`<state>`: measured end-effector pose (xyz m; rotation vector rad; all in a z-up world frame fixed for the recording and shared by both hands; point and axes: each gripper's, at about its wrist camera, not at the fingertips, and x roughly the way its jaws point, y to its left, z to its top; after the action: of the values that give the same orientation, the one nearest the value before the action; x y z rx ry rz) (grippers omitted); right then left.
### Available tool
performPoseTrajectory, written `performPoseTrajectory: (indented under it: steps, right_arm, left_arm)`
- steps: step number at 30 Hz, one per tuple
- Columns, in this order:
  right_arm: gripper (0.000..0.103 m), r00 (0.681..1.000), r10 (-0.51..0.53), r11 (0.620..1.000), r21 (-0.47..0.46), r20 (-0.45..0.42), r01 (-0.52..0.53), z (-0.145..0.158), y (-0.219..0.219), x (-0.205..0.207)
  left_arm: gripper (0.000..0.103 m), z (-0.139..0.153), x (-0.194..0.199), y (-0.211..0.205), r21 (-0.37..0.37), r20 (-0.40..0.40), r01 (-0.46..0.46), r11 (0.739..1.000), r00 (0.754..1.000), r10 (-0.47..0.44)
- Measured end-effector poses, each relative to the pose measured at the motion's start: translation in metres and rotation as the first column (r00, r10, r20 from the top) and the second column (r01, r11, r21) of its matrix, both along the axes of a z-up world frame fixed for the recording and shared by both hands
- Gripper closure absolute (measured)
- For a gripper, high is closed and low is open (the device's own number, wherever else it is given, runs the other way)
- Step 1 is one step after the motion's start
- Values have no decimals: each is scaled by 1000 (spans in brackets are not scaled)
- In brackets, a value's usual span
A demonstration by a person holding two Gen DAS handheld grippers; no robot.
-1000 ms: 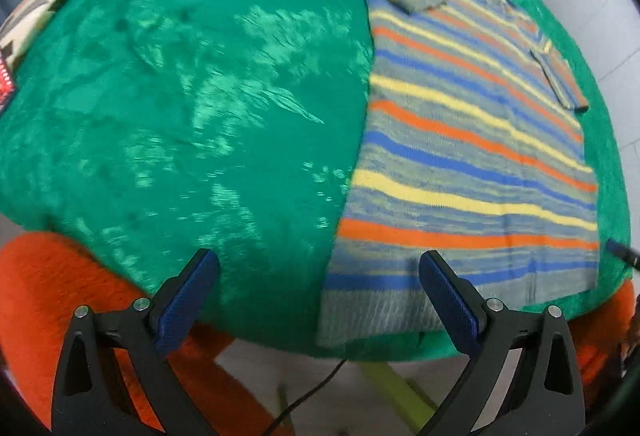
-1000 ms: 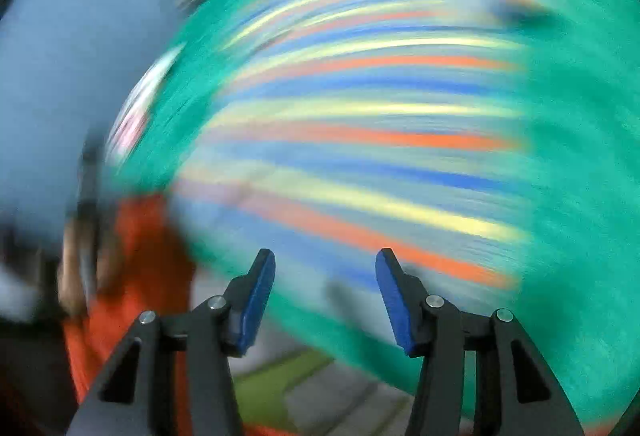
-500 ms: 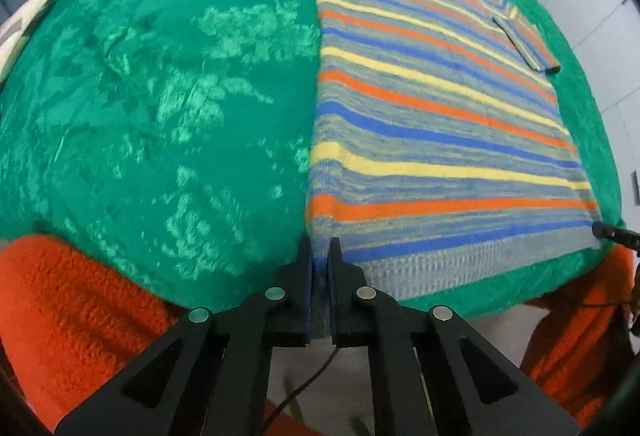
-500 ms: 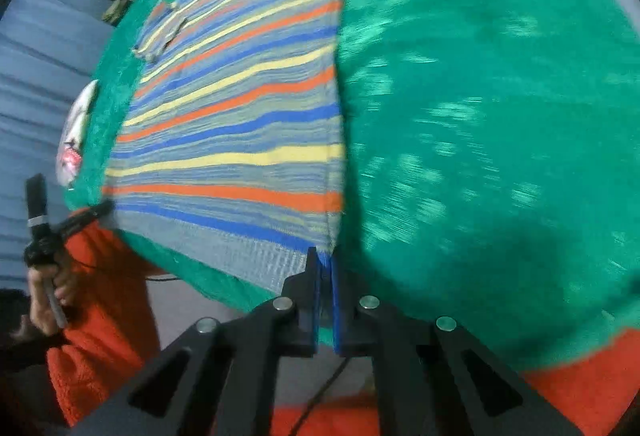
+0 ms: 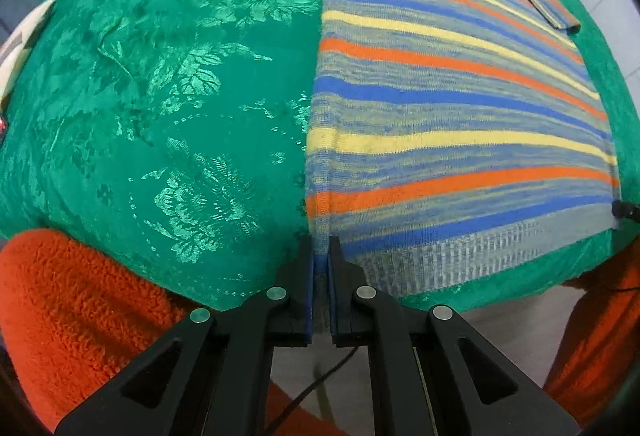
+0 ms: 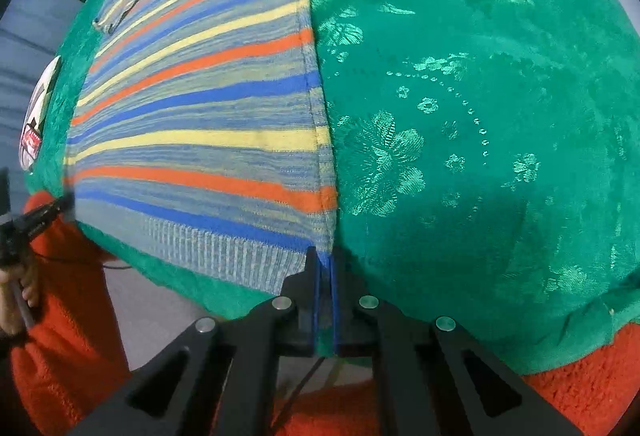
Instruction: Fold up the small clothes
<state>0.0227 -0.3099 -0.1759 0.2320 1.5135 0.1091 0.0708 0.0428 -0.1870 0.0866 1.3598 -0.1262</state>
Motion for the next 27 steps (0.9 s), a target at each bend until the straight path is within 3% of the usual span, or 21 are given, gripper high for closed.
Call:
performPoseTrajectory:
  steps: [11, 14, 17, 19, 20, 23, 25, 27]
  right_arm:
    - [99, 1000, 7, 999, -53, 0, -7, -1, 11, 5]
    - [99, 1000, 9, 998, -66, -3, -9, 0, 15, 5]
    - [99, 1000, 9, 997, -71, -6, -10, 1, 18, 5]
    - [95, 1000, 7, 997, -73, -13, -8, 2, 18, 4]
    - [93, 1000, 8, 997, -74, -19, -10, 3, 18, 2]
    - [81, 997, 6, 997, -81, -71, -12, 8, 15, -7]
    - [77, 996, 6, 993, -114, -92, -17, 22, 6, -13]
    - [76, 998, 21, 984, -176, -54, -30, 45, -4, -9]
  left_arm:
    - [98, -2, -6, 0, -8, 7, -4, 1000, 1000, 4]
    - [93, -2, -8, 3, -2, 7, -3, 1000, 1000, 3]
    - [80, 2, -15, 9, 28, -17, -2, 1000, 1000, 2]
    - [49, 1, -22, 16, 79, -30, -6, 997, 1000, 9]
    - [43, 2, -27, 21, 107, -37, -8, 994, 999, 12]
    - [39, 13, -36, 30, 143, -52, -7, 990, 999, 14]
    - [38, 31, -41, 41, 154, -13, -29, 988, 999, 31]
    - [31, 53, -44, 54, 170, 56, -74, 983, 996, 66]
